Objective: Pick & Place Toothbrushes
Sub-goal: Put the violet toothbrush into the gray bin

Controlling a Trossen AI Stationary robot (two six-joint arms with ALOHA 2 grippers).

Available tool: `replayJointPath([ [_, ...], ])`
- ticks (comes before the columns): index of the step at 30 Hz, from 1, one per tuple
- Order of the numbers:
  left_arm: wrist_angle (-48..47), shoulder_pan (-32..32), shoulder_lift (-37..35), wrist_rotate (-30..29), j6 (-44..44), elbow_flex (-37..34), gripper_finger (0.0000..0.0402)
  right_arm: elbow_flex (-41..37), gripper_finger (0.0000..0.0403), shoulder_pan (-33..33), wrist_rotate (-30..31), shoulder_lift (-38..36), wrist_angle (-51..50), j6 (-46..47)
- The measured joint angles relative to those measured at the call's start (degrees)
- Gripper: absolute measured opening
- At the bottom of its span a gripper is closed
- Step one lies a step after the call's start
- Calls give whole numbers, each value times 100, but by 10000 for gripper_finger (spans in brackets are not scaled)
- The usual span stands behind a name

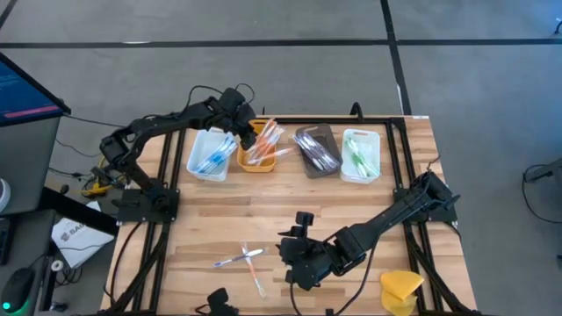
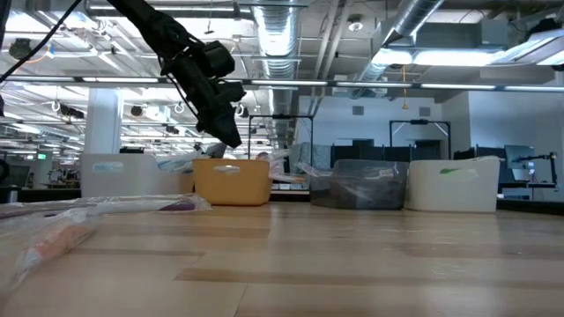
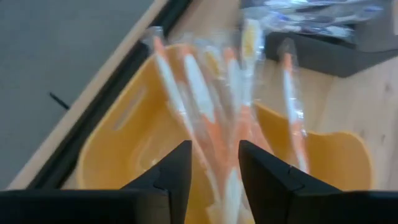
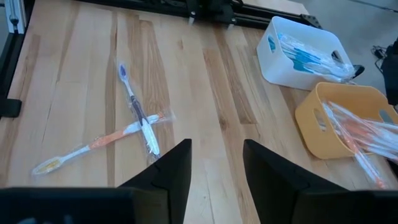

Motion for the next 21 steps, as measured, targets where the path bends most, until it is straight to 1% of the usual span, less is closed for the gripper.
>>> replayJointPath([
  [5, 4, -29, -85, 8, -6, -4, 142, 0, 136, 0, -75, 0, -68, 0],
  [8, -152, -121, -276, 56, -127, -6, 146, -4, 138, 0, -180, 0, -130, 1],
  [10, -202, -219, -496, 208, -135, -149, 147, -4, 140, 0, -239, 0, -131, 2],
  [13, -219, -461, -945, 504, -154, -525, 147, -4, 141, 0, -324, 0, -129, 0],
  [15, -194, -666, -1364, 728, -350, -869, 148, -4, 141, 5, -332, 0, -122, 21],
  [19, -90, -1238, -2377, 915, -803, -1787, 147, -4, 138, 7, -431, 0, -107, 107],
  [21, 271, -1579, -2938, 915, -1097, -2296, 148, -4, 137, -10, -431, 0, -99, 106],
])
